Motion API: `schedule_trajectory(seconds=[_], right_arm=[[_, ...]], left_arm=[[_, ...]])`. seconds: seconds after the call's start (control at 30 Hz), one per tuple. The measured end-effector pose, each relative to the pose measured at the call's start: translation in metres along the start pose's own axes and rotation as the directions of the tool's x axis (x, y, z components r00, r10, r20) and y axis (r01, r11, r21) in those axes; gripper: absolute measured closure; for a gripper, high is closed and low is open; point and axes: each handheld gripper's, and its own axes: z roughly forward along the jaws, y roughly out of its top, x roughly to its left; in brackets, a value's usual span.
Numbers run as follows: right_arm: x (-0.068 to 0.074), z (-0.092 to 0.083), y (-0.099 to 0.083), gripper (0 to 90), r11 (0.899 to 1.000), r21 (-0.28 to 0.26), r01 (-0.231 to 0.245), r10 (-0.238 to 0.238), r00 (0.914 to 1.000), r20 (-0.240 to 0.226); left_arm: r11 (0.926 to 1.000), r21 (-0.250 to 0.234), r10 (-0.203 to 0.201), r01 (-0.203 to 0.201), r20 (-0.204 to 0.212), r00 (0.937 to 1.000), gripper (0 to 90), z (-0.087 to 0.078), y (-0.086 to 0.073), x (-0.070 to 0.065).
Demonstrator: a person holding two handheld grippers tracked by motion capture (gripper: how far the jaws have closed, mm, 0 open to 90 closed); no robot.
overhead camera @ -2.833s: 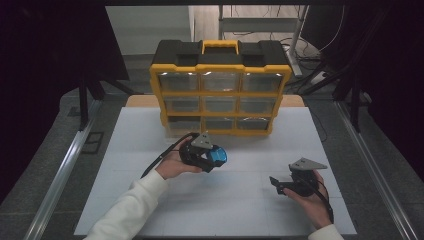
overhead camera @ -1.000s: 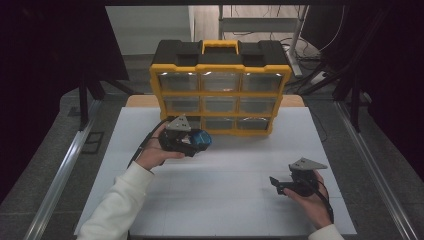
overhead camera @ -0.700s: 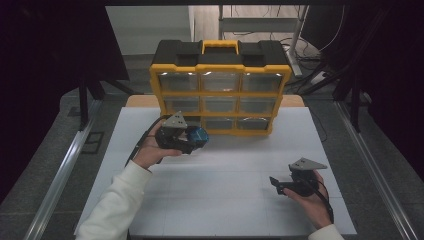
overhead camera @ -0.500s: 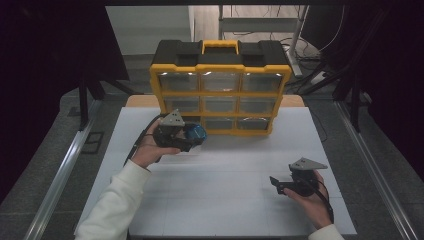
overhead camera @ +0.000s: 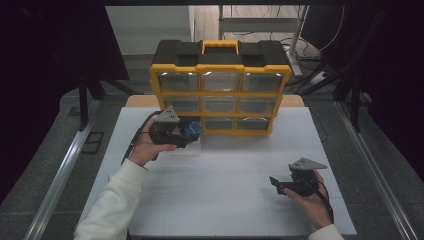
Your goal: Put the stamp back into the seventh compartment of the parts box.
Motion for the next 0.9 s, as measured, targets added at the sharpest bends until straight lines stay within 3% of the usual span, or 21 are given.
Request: schedule_trajectory(seconds=[0.47,0.9], right_arm=[[0.000,-0.001,0.000,13.9,1.000,-0.003,-0.002,0.002,1.0000,0.005],[0.000,0.000,0.000,13.9,1.000,-0.003,-0.002,0.002,1.0000,0.005]], left_arm=[[0.9996,-0.002,-0.028,0.028,-0.024,0.9993,41.1,0.004,0.002,0.016],[0.9982,0.054,-0.023,0.027,-0.073,0.9971,41.1,0.012,-0.002,0.038]])
